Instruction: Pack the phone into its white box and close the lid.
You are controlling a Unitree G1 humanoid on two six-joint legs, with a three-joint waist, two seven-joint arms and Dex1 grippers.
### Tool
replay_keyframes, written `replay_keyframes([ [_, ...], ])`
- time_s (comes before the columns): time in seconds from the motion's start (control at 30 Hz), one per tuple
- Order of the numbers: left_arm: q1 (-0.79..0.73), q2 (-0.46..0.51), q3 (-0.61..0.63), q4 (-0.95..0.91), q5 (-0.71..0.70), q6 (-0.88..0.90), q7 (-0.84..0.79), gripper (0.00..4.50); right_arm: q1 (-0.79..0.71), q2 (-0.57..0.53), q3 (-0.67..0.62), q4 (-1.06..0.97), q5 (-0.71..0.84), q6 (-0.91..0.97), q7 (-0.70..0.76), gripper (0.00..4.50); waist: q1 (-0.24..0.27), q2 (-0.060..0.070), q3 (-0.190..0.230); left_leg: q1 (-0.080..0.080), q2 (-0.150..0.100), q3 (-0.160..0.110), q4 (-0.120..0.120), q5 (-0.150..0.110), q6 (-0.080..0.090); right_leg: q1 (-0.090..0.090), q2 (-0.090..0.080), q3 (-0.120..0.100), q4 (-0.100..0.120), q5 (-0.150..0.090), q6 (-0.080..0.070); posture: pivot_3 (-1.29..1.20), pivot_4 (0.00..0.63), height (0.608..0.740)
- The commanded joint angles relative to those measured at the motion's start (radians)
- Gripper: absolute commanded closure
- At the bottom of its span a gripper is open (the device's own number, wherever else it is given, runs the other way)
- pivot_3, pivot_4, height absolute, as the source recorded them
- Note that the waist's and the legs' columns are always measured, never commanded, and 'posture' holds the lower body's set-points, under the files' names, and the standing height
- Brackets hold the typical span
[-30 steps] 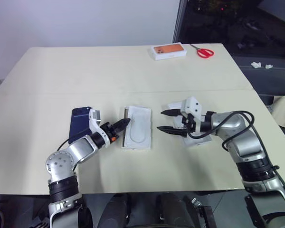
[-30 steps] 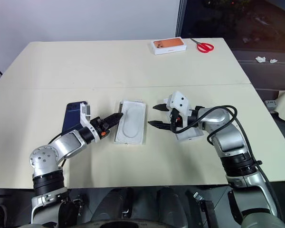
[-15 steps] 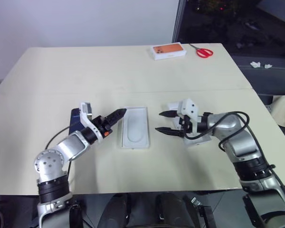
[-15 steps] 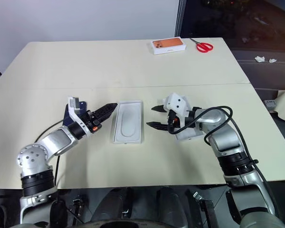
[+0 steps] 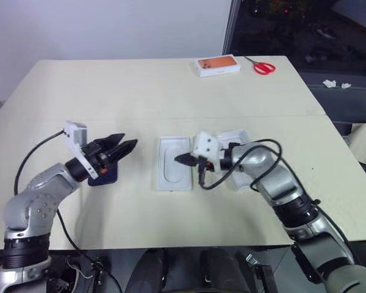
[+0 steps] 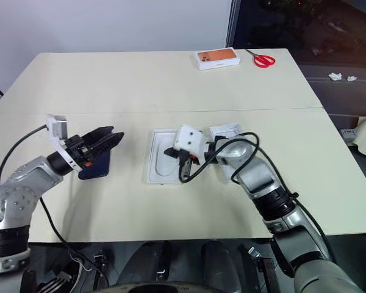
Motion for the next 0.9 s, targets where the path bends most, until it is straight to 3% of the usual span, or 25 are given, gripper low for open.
replay_keyframes([
  [0.03, -0.003, 0.017, 0.018, 0.001, 0.036, -0.052, -0.034, 0.99, -0.003, 0.041, 0.038, 0.051, -0.046, -0.057, -0.020, 4.47, -0.001, 0.000, 0.000, 0.000, 0.000, 0.000, 0.000, 0.000, 0.000, 0.000, 0.000, 0.000, 0.000, 0.000, 0.000, 0.00, 0.150, 0.740],
  [0.33, 0.021, -0.008, 0.009, -0.032, 0.067, -0.068, -0.016, 0.99, -0.064, 0.092, 0.098, 0.238, -0.204, -0.195, -0.078, 4.47, -0.003, 0.000, 0.000, 0.000, 0.000, -0.001, 0.000, 0.000, 0.000, 0.000, 0.000, 0.000, 0.001, 0.000, 0.000, 0.00, 0.150, 0.740],
  [0.6, 0.029, -0.015, 0.014, -0.041, 0.076, -0.069, -0.010, 0.99, -0.053, 0.086, 0.065, 0.223, -0.203, -0.208, -0.035, 4.47, -0.003, 0.000, 0.000, 0.000, 0.000, -0.001, 0.000, 0.000, 0.000, 0.000, 0.000, 0.000, 0.001, 0.000, 0.000, 0.00, 0.150, 0.740],
  [0.9, 0.012, -0.024, 0.005, -0.026, 0.092, -0.095, -0.010, 0.99, -0.159, 0.095, -0.029, 0.241, -0.184, -0.179, -0.054, 4.47, -0.004, 0.000, 0.000, 0.000, 0.000, -0.001, 0.000, 0.000, 0.000, -0.001, 0.000, 0.000, 0.001, 0.000, 0.000, 0.00, 0.150, 0.740],
])
